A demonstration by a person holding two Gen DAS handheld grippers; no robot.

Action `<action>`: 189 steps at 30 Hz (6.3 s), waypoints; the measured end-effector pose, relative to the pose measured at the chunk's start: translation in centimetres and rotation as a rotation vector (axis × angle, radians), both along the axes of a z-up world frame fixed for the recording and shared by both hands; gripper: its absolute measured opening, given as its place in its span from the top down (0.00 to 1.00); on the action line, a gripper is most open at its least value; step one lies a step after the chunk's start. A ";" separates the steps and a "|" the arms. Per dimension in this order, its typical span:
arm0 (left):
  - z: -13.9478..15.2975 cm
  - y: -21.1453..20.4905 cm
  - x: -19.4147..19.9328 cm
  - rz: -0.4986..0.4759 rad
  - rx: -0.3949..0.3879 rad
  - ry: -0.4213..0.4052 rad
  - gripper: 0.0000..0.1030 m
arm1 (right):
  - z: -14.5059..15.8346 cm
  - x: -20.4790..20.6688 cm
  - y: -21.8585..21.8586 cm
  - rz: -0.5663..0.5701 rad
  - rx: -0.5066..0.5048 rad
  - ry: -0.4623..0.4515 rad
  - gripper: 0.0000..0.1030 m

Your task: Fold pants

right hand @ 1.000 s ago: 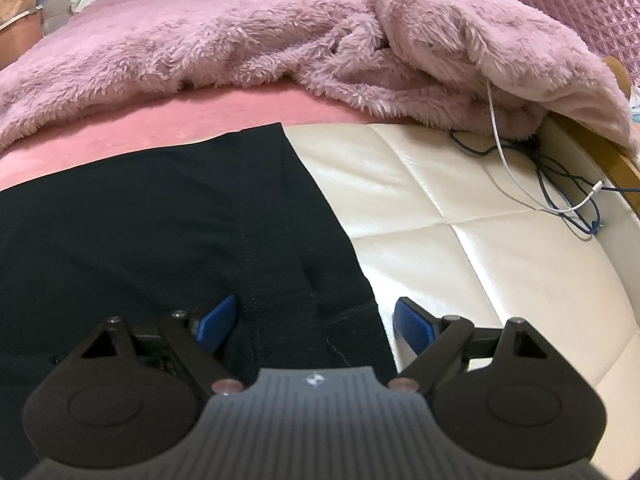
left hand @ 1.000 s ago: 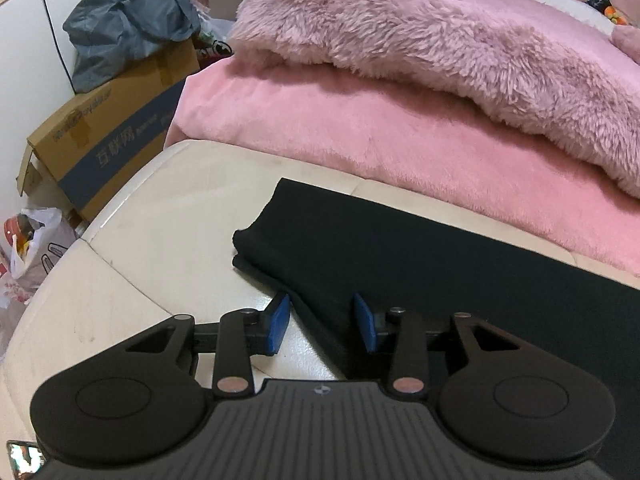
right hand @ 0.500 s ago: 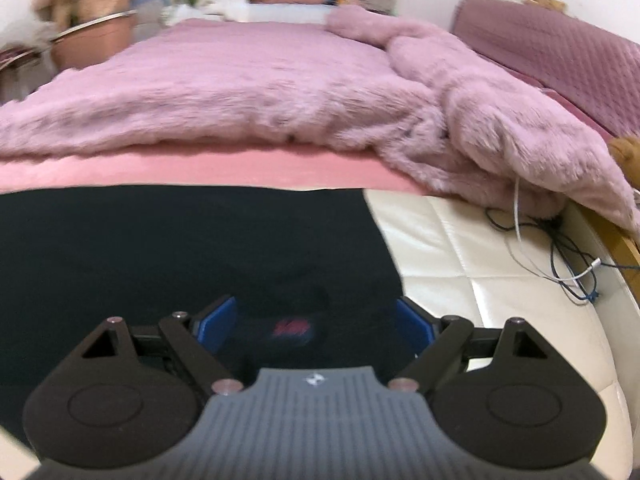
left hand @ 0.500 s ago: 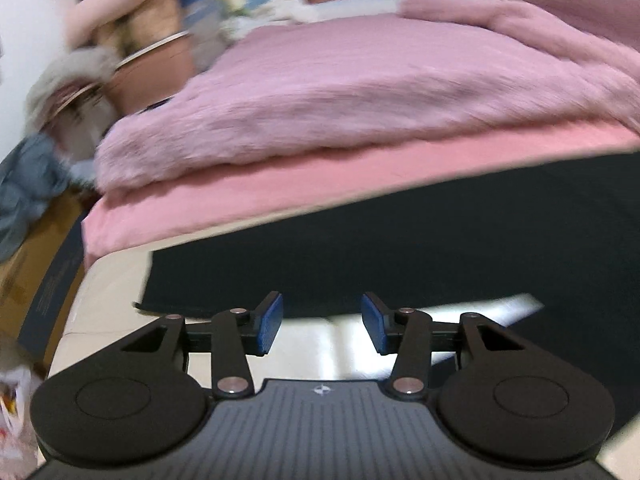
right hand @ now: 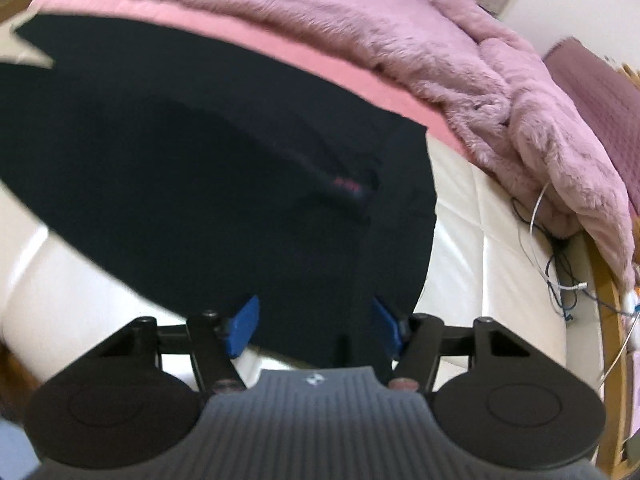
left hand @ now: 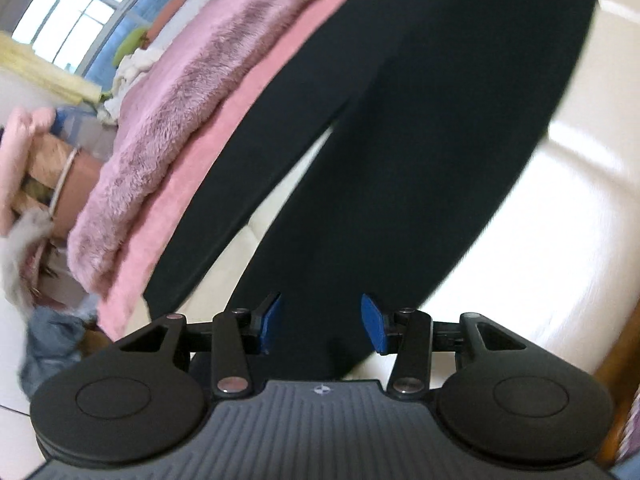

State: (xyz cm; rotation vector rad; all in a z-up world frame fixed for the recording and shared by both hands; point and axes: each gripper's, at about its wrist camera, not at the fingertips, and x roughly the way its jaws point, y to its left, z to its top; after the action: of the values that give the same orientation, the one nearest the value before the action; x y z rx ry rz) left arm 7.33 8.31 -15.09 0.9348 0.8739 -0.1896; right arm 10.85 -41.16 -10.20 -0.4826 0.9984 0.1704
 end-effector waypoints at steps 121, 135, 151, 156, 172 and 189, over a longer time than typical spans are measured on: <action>7.4 1.9 10.6 0.148 -0.185 -0.074 0.99 | 5.5 7.2 2.9 0.177 -0.191 -0.206 1.00; 6.3 1.2 25.4 0.209 -0.128 -0.013 0.99 | 3.6 22.6 2.6 0.183 -0.181 -0.161 1.00; -1.0 1.6 30.2 0.262 -0.153 0.035 0.99 | -6.4 29.7 2.4 0.140 -0.140 -0.014 1.00; 2.5 1.7 26.8 0.261 -0.198 -0.067 0.99 | -3.7 27.2 2.4 0.108 -0.120 -0.092 1.00; 7.0 1.8 25.9 0.273 -0.220 -0.077 0.99 | 4.9 22.6 1.6 0.025 0.027 -0.203 1.00; -1.4 2.9 32.0 0.387 -0.282 0.003 0.99 | -6.5 31.2 1.2 -0.063 0.057 -0.044 1.00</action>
State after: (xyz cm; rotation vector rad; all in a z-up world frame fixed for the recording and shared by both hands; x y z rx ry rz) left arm 39.34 11.19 -16.53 0.4917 0.9845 0.0203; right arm 42.03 -39.97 -16.69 -0.4012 0.9620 0.1306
